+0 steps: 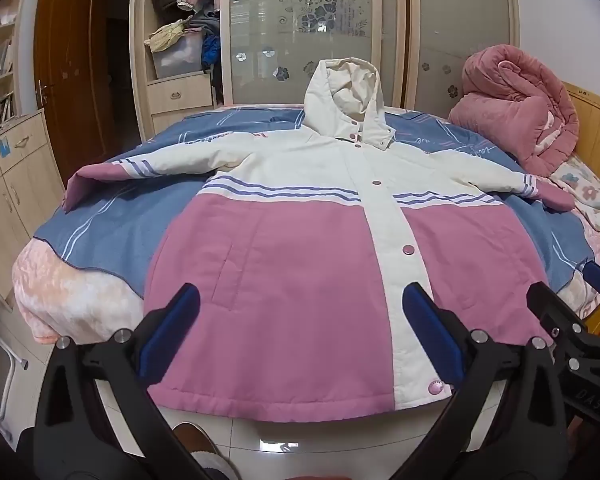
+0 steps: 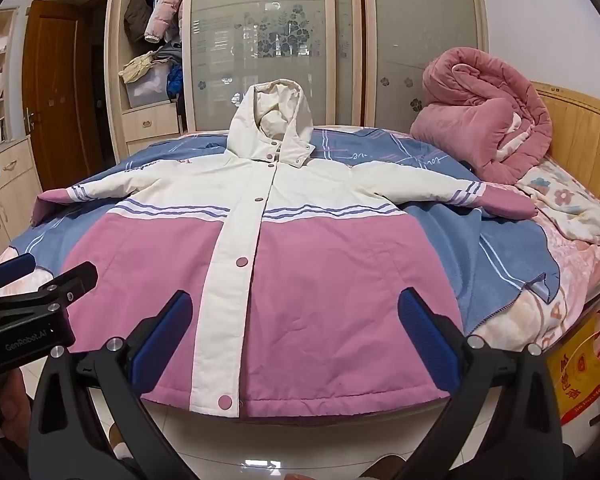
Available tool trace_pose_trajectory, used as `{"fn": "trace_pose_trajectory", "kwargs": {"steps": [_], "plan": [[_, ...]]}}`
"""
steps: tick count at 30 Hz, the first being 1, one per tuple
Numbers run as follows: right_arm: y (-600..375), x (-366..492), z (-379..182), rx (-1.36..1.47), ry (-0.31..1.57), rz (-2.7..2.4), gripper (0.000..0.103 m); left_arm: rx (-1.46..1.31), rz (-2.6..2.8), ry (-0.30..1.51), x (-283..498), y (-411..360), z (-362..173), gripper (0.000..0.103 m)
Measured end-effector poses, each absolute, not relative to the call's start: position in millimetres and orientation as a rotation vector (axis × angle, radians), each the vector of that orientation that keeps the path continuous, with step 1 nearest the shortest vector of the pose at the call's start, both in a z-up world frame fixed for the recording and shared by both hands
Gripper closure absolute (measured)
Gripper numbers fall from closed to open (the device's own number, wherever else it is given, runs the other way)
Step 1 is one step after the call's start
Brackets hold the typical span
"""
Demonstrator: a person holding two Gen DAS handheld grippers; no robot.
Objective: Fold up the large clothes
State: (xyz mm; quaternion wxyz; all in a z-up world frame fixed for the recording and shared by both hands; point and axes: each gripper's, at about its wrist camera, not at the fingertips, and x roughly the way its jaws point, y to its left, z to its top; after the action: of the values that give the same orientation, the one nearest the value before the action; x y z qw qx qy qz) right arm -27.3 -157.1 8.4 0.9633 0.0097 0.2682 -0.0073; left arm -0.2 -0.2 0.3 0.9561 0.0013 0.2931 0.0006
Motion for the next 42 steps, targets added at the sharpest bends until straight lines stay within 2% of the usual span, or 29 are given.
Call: {"fn": "trace_pose_trajectory", "kwargs": {"steps": [42], "plan": [[-156.0,-28.4,6.8,0.021,0.547,-0.013,0.001,0.000,0.022,0.605,3.2,0.3,-3.7,0.002]]}}
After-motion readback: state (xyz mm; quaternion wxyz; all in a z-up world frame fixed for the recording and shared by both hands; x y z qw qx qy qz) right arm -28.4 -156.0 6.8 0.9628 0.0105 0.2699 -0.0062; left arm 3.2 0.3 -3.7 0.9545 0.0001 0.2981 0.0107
